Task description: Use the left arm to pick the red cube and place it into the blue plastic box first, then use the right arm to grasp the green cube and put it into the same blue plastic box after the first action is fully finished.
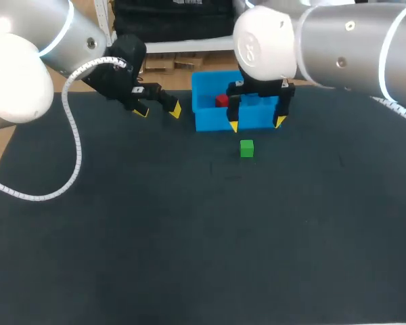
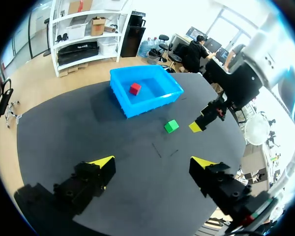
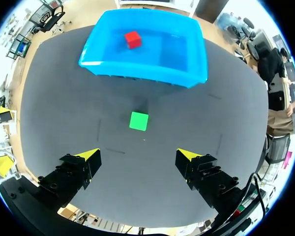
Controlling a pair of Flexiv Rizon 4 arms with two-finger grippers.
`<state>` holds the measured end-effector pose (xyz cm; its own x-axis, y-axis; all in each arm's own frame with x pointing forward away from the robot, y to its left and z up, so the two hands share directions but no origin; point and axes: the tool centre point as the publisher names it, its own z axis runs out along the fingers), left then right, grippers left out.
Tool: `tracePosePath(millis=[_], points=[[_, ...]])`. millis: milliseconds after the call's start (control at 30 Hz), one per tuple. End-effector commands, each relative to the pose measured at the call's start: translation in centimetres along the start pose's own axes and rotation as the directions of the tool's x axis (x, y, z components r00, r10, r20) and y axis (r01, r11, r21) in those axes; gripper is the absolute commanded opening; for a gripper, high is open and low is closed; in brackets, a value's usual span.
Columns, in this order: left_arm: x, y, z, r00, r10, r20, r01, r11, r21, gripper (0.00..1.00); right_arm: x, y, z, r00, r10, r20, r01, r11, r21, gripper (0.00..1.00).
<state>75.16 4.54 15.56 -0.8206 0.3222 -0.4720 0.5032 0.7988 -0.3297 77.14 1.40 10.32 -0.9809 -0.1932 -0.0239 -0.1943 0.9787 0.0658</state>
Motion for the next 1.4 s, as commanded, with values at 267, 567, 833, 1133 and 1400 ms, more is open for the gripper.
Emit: tracePosePath(millis=[267,567,833,1133,1400], points=[[0.1,0.1,-0.1,1.0,0.002,0.003,-0.002,1.0,0.004,1.0,-0.9,0.6,0.2,1.0,-0.004,-0.005,0.004,1.0,0.003,1.0],[0.1,0.1,-0.1,1.0,0.002,0.003,-0.002,1.0,0.004,1.0,-1.0,1.0,1.3,1.0,-0.005,-0.015,0.005,1.0,0.003,1.0],[0.1,0.1,-0.1,1.0,0.002,0.003,-0.002,1.0,0.004,1.0,-1.4,1.1,2.5,1.0,-0.008,-0.021,0.008,1.0,-0.001,1.0],[0.1,0.1,-0.1,1.0,0.002,0.003,-0.002,1.0,0.004,1.0,-1.6,1.2,4.1,0.999,-0.01,-0.04,0.01,1.0,0.0,1.0],[0.1,0.1,-0.1,1.0,0.002,0.003,-0.002,1.0,0.004,1.0,-1.8,1.3,5.0,0.999,-0.017,-0.05,0.018,1.0,0.004,1.0]])
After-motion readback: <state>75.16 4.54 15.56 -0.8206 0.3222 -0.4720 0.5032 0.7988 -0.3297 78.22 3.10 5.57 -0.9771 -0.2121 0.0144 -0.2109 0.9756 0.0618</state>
